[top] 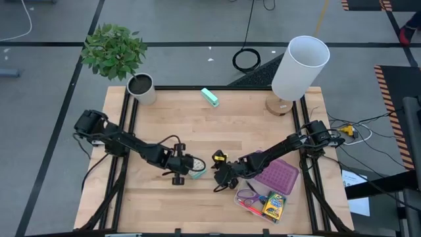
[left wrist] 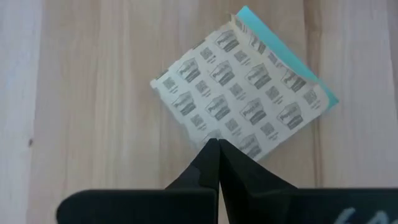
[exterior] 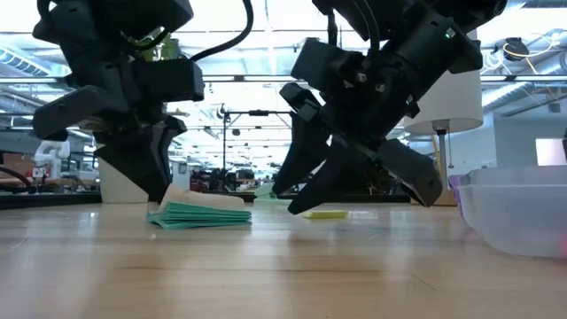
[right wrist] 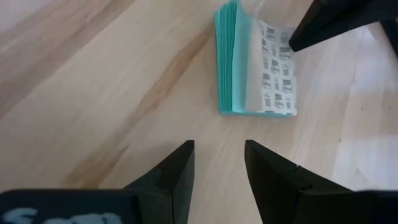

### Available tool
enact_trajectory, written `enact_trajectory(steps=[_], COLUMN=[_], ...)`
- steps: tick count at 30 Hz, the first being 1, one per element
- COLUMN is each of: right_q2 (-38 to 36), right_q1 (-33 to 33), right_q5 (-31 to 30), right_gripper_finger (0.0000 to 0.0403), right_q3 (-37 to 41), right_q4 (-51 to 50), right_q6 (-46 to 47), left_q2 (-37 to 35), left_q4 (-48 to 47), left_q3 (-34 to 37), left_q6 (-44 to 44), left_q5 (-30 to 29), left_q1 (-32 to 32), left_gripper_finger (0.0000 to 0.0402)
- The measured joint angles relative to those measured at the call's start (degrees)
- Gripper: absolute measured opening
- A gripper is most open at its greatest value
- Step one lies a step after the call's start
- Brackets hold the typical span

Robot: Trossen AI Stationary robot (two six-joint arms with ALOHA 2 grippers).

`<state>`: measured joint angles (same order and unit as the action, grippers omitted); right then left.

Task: Pack school essentials
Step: Put the blue sticky notes into the violet supply box

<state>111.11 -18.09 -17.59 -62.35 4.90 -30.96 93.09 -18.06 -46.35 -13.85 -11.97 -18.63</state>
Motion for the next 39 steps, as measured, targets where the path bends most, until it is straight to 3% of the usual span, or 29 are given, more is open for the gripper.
enact_trajectory(steps=[19,39], right_q2=[0.0,0.0], right_q1=[0.0,0.0], right_q5=[1.4,1.4], right_gripper_finger=[0.0134,0.0134], right_q3=[0.0,0.0], right_q4=[0.5,0.5], right_q6=[0.2,0.2], left_q2=[-1.3,-0.4], left_q4=[-4.9,-3.6], left_q3=[0.0,-0.1], left_q6=[-3.1,-4.2], left_q5=[1.5,1.7], left_q1=[-0.4,-0.4], left_gripper_finger=[0.0004,0.0006])
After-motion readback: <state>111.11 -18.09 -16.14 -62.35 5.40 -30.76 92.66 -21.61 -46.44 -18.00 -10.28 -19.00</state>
